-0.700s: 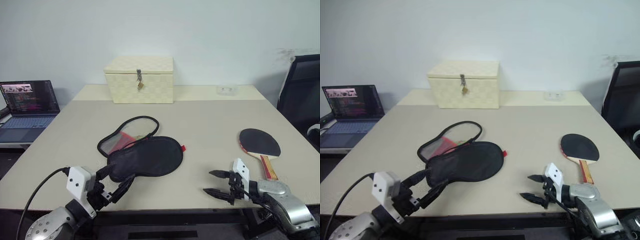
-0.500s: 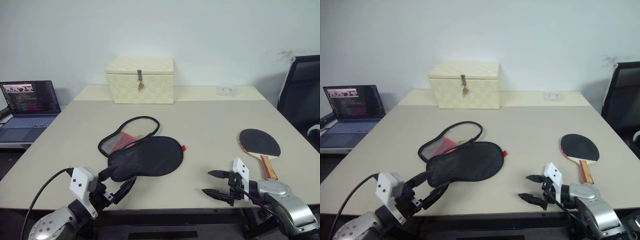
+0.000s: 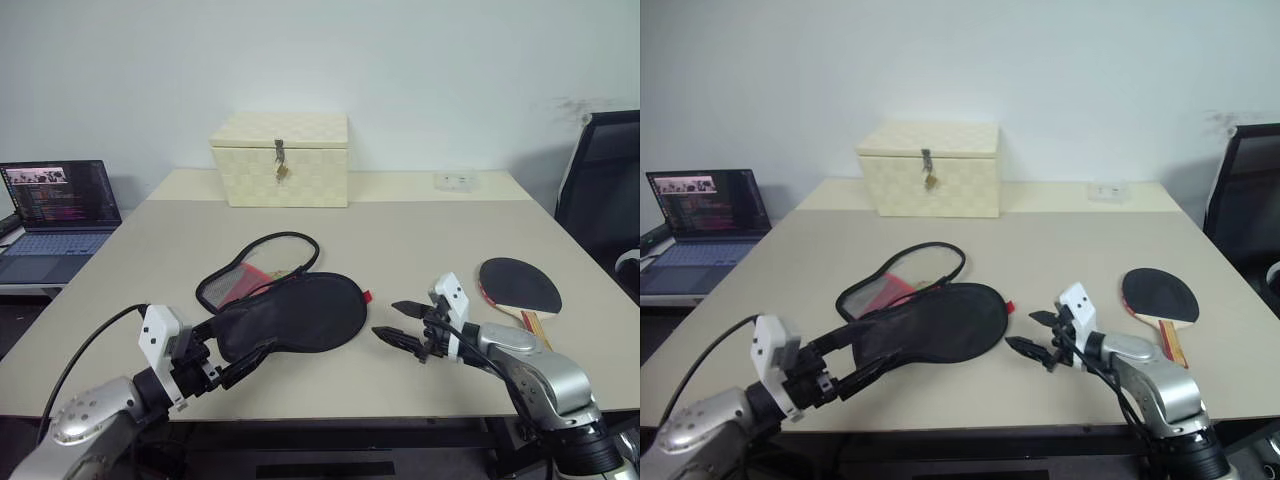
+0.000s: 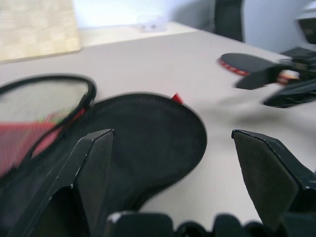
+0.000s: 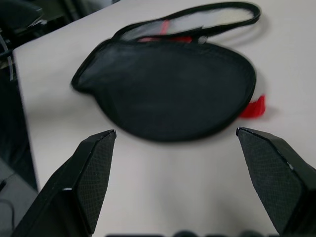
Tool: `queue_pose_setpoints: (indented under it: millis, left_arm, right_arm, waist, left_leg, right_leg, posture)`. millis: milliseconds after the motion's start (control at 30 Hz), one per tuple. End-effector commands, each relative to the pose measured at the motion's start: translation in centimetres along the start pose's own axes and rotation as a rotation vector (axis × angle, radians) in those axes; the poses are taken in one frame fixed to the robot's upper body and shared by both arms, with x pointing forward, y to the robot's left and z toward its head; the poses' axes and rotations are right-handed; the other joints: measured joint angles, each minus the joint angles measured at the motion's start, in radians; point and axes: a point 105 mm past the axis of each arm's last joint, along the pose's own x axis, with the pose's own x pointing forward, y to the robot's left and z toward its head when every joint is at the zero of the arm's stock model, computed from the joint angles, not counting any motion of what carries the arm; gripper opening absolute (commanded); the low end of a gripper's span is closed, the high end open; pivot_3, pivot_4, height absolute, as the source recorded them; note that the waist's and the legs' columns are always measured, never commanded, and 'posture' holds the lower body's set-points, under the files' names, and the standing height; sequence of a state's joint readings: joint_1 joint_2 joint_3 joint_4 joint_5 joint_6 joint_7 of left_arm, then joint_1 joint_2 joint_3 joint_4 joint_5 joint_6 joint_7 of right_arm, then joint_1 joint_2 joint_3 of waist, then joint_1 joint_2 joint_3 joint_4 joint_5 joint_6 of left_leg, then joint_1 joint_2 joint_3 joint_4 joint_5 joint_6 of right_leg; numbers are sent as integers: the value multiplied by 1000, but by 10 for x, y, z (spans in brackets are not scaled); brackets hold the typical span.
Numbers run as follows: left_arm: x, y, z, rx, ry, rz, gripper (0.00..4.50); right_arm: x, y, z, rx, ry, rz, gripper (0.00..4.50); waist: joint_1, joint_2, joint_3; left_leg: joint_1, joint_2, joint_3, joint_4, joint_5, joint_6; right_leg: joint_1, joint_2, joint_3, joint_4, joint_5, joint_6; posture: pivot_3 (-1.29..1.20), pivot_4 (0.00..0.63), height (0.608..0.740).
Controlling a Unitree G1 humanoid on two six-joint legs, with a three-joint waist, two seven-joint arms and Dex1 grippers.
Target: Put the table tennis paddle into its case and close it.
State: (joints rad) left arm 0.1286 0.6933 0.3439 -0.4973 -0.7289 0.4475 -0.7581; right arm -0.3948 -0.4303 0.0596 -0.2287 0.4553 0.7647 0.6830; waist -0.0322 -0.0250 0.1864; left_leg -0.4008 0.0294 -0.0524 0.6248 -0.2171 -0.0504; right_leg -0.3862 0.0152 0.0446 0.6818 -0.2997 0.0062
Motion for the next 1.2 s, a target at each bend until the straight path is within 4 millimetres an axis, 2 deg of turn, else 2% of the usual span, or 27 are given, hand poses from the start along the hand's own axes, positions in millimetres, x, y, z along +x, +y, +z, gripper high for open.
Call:
queue_pose_setpoints:
  millis: [33, 167, 300, 533, 700, 800, 1067, 1200]
  left_arm:
    - [-3, 9, 15, 11, 2, -71, 4177]
    - [-1, 22, 24, 48, 18, -104, 4177]
    - [4, 21, 24, 57, 34, -150, 4177]
    - [2, 16, 23, 30, 75, -228, 4177]
    - [2, 15, 23, 28, 89, -244, 4177]
    - [2, 13, 22, 26, 91, -248, 4177]
    - [-2, 9, 21, 20, 90, -236, 4177]
    - [-3, 9, 20, 20, 88, -225, 4177]
  right_arm:
    - [4, -14, 10, 50, 9, -122, 4278]
    - [14, -26, 4, 174, 65, -234, 4278]
    - [23, -22, -4, 265, 89, -229, 4278]
    - [44, -2, -5, 274, 103, -159, 4278]
    - [69, 25, -10, 262, 132, -81, 4278]
    - [80, 34, -15, 256, 156, -66, 4278]
    - [81, 33, -16, 322, 155, -93, 4278]
    - [86, 40, -4, 445, 111, -49, 4278]
  waist:
    - [0, 0, 0]
    - [0, 0, 0]
    - [-1, 1, 0]
    - [-3, 1, 1]
    - [-4, 1, 1]
    - [-6, 1, 1]
    - [-14, 1, 0]
    - [-18, 1, 0]
  left_leg:
    - [-1, 0, 0, 0, 0, 0]
    - [-1, 0, 0, 0, 0, 0]
    - [-1, 0, 1, -1, 0, 0]
    - [-1, 0, 1, -2, 0, 0]
    - [-1, 1, 1, -2, 0, 0]
    - [-1, 1, 1, -2, 0, 0]
    - [0, 2, 1, -2, 0, 0]
    - [-1, 2, 1, -2, 0, 0]
  right_leg:
    - [-1, 0, 0, 0, 0, 0]
    - [-2, 0, 0, 0, 0, 0]
    - [-2, 0, 0, 0, 0, -1]
    - [-3, 0, 0, 0, 0, -1]
    - [-3, 0, 0, 0, 0, -1]
    - [-3, 0, 0, 0, 0, -1]
    - [-3, 0, 0, 1, 0, -1]
    - [-3, 0, 1, 1, 0, -1]
  posture:
    - [0, 150, 740]
    - [0, 150, 740]
    - [0, 150, 740]
    - [0, 150, 740]
    - [0, 150, 740]
    - [0, 150, 740]
    - [0, 150, 740]
    - [0, 150, 740]
